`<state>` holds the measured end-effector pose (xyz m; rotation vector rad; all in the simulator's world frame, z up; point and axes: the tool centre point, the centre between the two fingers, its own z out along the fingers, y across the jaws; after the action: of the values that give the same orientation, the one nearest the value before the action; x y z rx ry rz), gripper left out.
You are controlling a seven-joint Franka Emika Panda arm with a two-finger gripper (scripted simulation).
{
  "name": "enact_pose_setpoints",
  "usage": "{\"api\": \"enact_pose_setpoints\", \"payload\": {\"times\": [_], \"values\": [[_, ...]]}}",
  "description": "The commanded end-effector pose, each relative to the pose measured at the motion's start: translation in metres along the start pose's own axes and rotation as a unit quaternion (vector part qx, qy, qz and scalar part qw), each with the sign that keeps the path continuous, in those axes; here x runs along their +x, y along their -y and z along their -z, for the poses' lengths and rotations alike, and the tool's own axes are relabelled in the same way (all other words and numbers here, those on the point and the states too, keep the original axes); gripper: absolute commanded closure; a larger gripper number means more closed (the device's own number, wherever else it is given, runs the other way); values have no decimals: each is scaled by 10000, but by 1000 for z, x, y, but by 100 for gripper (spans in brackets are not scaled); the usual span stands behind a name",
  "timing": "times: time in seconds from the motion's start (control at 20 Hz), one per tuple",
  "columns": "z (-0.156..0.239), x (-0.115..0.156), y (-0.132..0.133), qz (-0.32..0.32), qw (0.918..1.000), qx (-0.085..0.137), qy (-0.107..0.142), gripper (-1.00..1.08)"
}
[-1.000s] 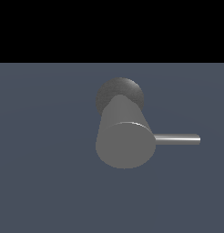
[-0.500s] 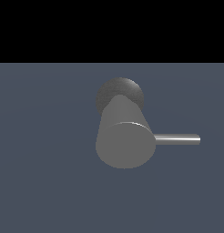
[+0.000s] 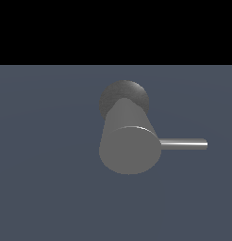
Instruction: Turn on the faucet by rotating a designated handle.
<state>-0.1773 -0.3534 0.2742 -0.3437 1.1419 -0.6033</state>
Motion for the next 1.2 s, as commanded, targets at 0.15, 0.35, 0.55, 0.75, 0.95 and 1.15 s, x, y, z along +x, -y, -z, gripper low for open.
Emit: {"api": "enact_pose_setpoints", "payload": {"times": [0.15, 0.35, 0.55, 0.75, 0.95, 1.15], "values": [[23, 40, -76, -1017, 9924, -126, -683, 108], [41, 56, -131, -1687, 9790, -297, -1104, 108], [55, 62, -177, -2206, 9639, -474, -1414, 108], [67, 62, -211, -2577, 9504, -624, -1627, 108], [74, 61, -232, -2814, 9406, -728, -1757, 108], [77, 60, -241, -2899, 9367, -771, -1807, 108]]}}
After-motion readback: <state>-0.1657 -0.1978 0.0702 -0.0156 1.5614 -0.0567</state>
